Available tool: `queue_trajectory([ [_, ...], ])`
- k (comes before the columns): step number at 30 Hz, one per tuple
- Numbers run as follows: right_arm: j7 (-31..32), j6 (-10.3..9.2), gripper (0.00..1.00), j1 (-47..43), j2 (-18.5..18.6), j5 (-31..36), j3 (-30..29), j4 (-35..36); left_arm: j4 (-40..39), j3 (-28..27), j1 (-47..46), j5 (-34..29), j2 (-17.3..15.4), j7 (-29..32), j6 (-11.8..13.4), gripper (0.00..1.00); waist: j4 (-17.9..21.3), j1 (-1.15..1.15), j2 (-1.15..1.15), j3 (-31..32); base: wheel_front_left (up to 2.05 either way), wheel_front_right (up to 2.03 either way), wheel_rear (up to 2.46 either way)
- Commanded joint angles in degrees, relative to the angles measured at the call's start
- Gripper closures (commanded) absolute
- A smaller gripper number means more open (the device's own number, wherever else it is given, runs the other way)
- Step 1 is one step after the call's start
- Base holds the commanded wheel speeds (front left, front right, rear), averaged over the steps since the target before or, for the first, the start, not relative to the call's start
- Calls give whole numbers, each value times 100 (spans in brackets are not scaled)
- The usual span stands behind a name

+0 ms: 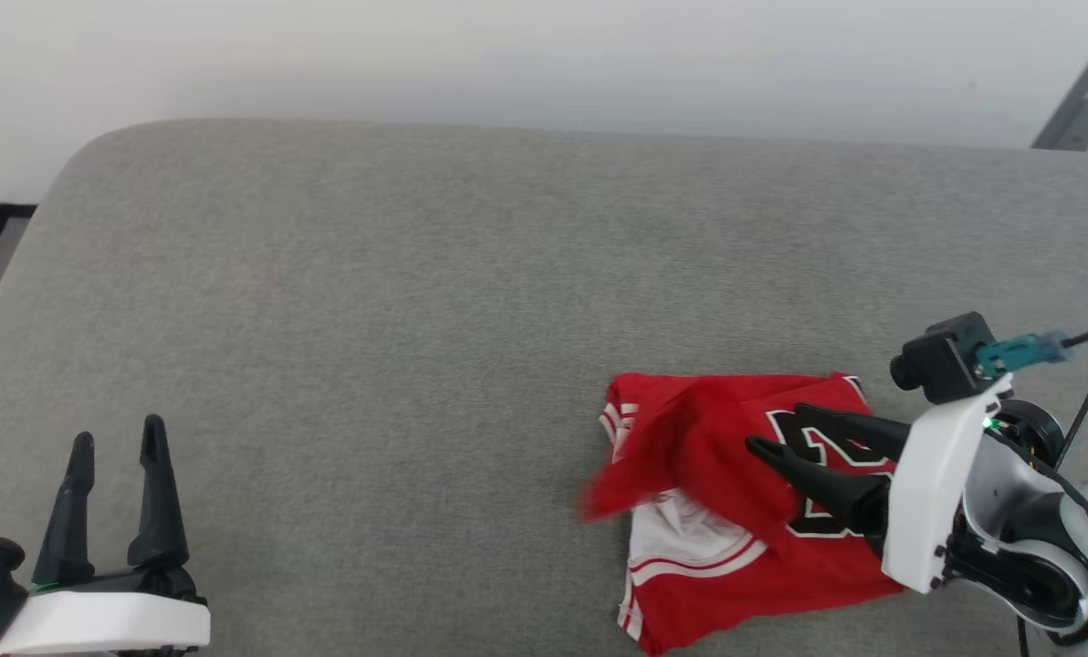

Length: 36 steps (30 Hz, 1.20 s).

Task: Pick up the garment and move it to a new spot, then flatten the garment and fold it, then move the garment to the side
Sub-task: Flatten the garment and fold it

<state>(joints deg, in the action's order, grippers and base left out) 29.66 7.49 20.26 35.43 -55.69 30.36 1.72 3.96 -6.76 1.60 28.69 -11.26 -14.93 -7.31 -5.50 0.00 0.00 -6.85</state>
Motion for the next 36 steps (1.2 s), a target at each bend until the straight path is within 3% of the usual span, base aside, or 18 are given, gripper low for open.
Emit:
queue_trajectory([
  [1,-39,0,0,-119,-15,-52,-75,153,-23,-49,90,21,-33,-34,-21,0,98,0,0,46,0,0,0],
  [9,-280,0,0,-403,-20,228,-651,514,-70,-116,167,-21,-65,-32,-21,0,379,0,0,160,0,0,0],
  [15,-1074,0,0,-615,-66,722,-1169,425,-126,-194,244,-53,-95,-32,-21,0,582,0,0,229,0,0,0],
  [17,-1666,0,0,-747,-178,940,-1460,268,-148,-241,285,-85,-107,-32,-21,0,685,0,0,279,0,0,0],
  [26,-3164,0,0,-1241,-359,1502,-1946,-536,-135,-295,513,-155,-136,-32,-22,0,932,0,0,466,0,0,0],
  [36,-4230,0,0,-1583,-526,2060,-2068,-1370,-107,-150,771,-176,-195,-32,-22,0,1004,0,0,644,0,0,0],
])
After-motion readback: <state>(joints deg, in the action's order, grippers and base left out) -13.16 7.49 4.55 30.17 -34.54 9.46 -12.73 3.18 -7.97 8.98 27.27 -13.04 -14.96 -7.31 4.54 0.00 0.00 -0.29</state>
